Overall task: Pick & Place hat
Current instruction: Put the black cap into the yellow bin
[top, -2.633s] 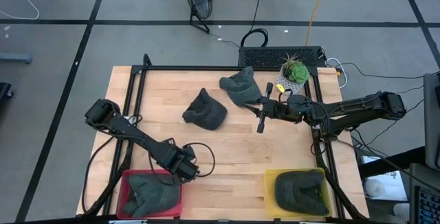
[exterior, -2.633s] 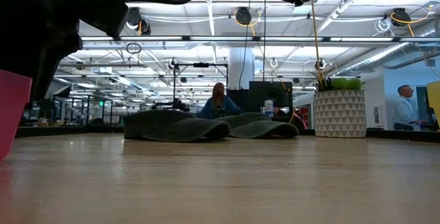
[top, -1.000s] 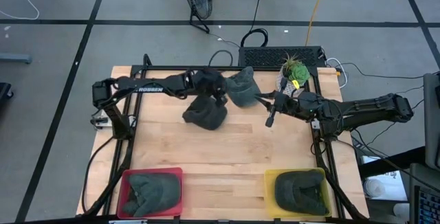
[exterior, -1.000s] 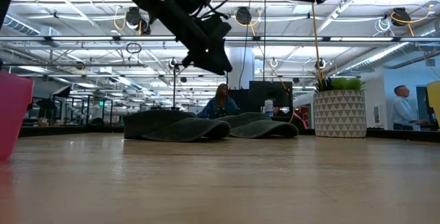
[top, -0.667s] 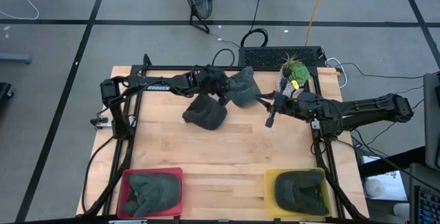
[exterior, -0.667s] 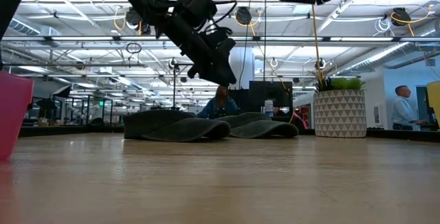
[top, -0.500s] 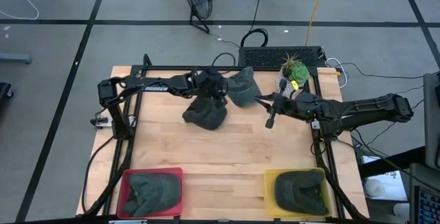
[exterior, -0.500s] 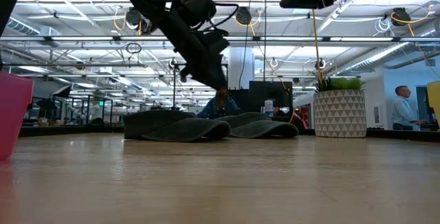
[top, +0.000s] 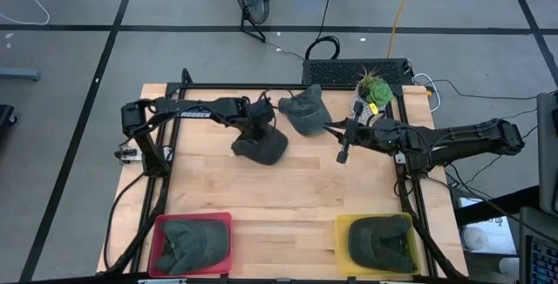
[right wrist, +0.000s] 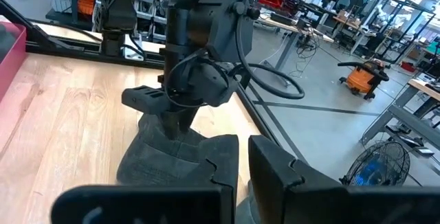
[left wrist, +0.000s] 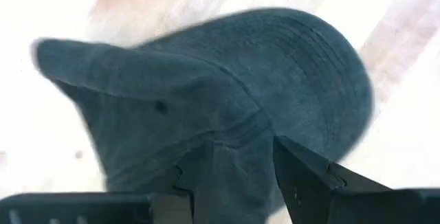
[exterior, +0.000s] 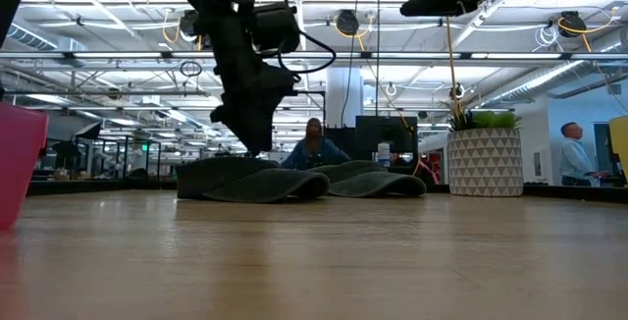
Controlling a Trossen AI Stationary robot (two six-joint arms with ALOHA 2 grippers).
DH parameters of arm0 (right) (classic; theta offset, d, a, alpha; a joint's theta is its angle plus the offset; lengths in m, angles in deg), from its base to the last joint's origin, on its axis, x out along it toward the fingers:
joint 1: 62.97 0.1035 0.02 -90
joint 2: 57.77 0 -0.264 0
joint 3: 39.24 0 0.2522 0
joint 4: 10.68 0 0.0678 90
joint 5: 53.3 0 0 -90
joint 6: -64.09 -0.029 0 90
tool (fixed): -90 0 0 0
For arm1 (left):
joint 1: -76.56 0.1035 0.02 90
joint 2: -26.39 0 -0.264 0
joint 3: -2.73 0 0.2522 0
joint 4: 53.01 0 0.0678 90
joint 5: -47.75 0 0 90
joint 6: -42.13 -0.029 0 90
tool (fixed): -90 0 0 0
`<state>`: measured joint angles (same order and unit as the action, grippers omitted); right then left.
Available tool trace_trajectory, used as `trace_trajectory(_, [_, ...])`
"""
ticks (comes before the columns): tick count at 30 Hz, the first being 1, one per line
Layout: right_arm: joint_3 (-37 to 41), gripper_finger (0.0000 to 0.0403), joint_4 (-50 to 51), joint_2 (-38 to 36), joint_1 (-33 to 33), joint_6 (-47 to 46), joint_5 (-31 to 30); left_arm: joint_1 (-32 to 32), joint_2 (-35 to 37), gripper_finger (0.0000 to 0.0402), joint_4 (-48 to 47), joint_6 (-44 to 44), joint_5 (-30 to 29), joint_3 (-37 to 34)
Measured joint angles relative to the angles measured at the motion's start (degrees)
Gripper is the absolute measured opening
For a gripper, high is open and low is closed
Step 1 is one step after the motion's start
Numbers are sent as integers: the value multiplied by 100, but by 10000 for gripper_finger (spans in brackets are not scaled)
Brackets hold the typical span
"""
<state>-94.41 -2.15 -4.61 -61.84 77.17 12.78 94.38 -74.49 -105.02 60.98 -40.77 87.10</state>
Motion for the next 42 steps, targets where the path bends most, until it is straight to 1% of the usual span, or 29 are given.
trace_trajectory(3, [0, 22, -2, 0, 0, 0, 1, -5, 0, 150, -42, 110, 237, 0])
trace_trajectory(10, [0, 22, -32, 0, 0, 94, 2, -192, -393, 150, -135, 289, -104, -1])
trace_trajectory(16, [0, 22, -48, 0, 0, 109, 2, -180, -631, 147, 86, 118, -155, 15])
trace_trajectory(20, [0, 22, -48, -2, 0, 114, 2, -299, -629, 121, 216, -333, -160, 15])
trace_trajectory(25, [0, 22, -48, -2, 0, 149, 2, -469, -601, 59, 283, -657, -91, 11])
trace_trajectory(29, [0, 22, -50, -2, 0, 155, 2, -643, -602, 12, 563, -970, 149, 9])
trace_trajectory(31, [0, 22, -54, -2, 0, 155, 2, -749, -608, 10, 806, -1094, 347, 0])
trace_trajectory(36, [0, 22, -55, -2, 0, 213, 1, -1056, -621, 23, 1510, -1182, 691, -7])
trace_trajectory(42, [0, 22, -55, -2, 0, 260, 2, -1474, -621, 7, 2313, -1171, 817, -7])
